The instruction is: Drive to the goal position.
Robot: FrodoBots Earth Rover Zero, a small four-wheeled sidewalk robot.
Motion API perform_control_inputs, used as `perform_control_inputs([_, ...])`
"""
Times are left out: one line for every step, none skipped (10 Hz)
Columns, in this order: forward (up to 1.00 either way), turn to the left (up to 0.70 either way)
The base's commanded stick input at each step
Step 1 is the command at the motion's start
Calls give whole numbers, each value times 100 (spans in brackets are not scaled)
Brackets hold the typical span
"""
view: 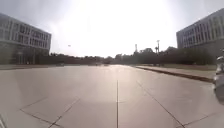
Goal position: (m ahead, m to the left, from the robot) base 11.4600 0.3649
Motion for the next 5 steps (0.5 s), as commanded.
perform_control_inputs([100, 0])
perform_control_inputs([100, 0])
perform_control_inputs([100, 0])
perform_control_inputs([100, 0])
perform_control_inputs([100, 0])
